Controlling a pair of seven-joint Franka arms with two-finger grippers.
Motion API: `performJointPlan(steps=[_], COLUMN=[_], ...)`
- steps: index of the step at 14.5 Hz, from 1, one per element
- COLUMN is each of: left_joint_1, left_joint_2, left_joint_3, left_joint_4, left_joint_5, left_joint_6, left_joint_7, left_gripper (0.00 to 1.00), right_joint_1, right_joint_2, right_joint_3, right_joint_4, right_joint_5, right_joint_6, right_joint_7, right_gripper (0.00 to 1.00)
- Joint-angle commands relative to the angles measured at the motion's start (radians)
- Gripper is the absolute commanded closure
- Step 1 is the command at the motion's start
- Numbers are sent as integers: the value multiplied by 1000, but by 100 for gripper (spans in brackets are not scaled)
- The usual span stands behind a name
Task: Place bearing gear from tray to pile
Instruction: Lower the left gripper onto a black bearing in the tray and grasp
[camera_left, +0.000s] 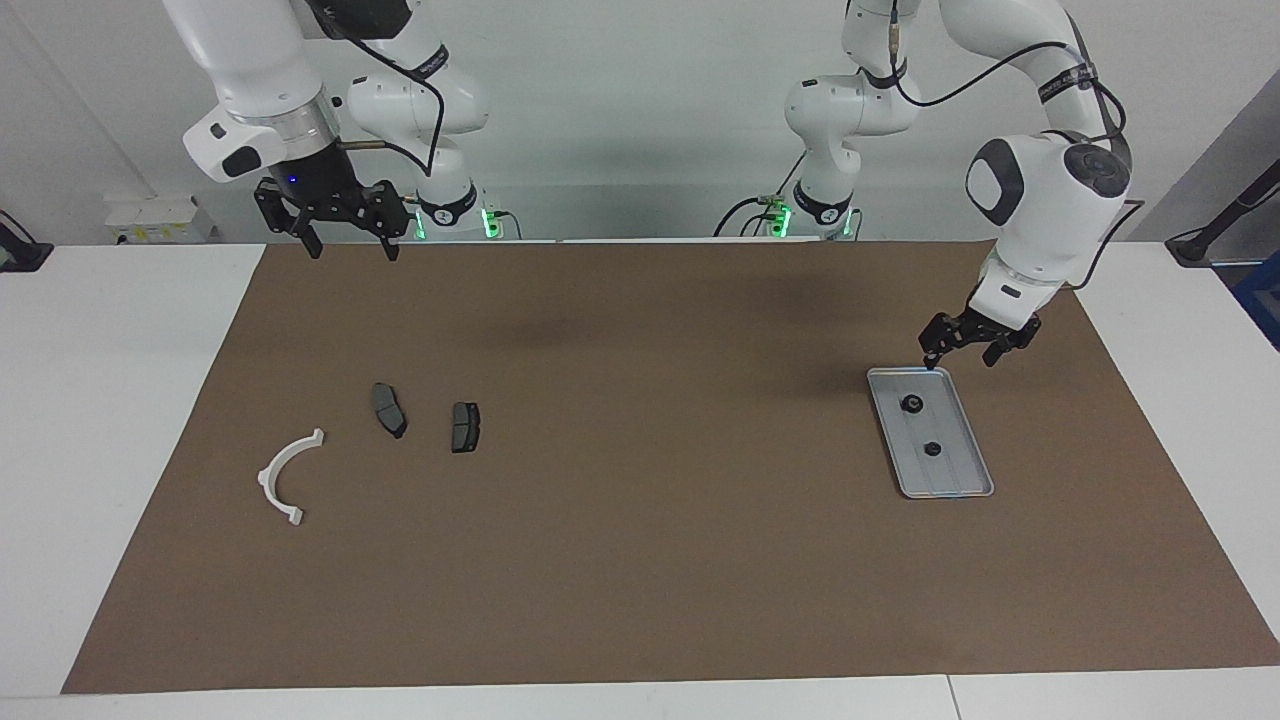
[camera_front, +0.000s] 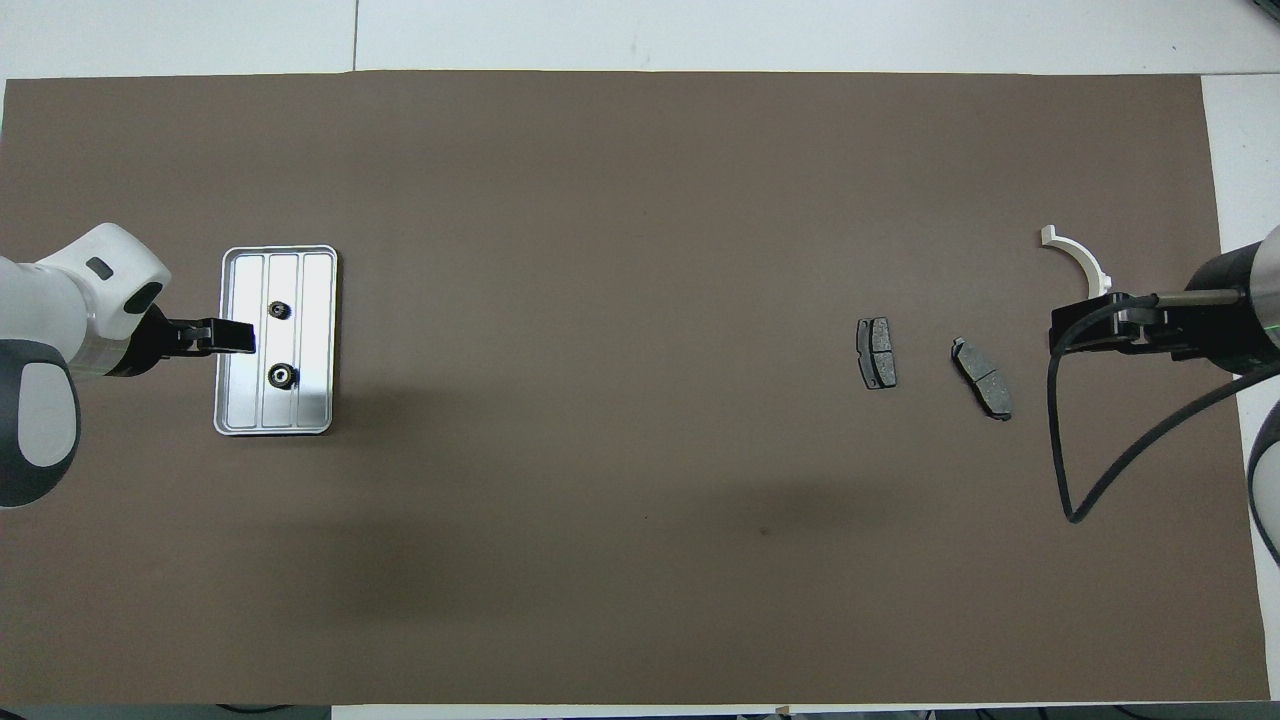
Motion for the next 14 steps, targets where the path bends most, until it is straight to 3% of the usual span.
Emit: performJointPlan(steps=[1,8,14], left_joint_1=[1,3,3], left_joint_2=[29,119,147], left_joint_3=[3,3,14], left_joint_4=[-41,-46,-61], left_joint_5=[-16,-17,-16], left_joint_6=[89,170,191], left_joint_7=[22,22,45], left_gripper=[0,0,0], right_joint_1=[-9,-10,-10], right_joint_2=[-12,-12,-12], right_joint_3=[6,6,4], right_joint_4=[-5,-4,-4], right_joint_5=[-3,0,0], right_joint_6=[1,6,7], right_joint_7=[2,6,5], right_gripper=[0,0,0])
